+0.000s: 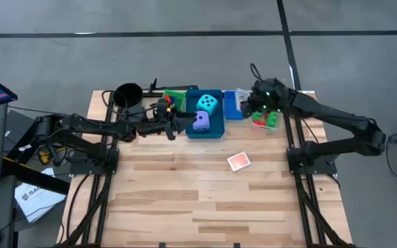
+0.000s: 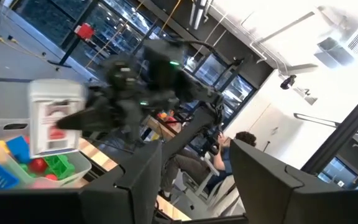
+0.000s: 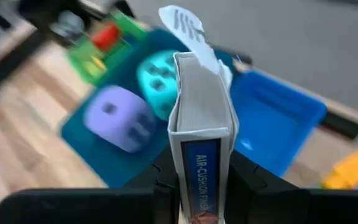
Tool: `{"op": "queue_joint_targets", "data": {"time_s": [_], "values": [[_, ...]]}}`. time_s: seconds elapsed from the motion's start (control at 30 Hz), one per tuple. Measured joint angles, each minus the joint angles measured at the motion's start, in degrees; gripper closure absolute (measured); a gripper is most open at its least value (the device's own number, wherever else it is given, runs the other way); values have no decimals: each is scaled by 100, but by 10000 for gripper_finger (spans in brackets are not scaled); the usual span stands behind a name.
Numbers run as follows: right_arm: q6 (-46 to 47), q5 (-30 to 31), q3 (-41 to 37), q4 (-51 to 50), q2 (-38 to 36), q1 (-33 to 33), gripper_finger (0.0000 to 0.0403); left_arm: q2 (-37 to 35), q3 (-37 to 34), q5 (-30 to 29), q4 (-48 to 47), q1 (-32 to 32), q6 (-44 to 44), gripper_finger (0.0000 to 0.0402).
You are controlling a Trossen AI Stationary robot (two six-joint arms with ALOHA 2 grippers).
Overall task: Pick & Place Toys
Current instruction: Put the white playing card box into the light blue bin
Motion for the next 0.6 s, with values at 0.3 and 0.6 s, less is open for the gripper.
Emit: {"op": "queue_joint_targets", "data": {"time_s": [0.3, 0.6], "values": [[108, -810, 79, 215, 1173, -822, 339, 0, 1, 189, -61, -2, -2, 221], [45, -846, 1043, 38, 1951, -1160, 339, 0, 1, 378, -113, -2, -253, 221]]}}
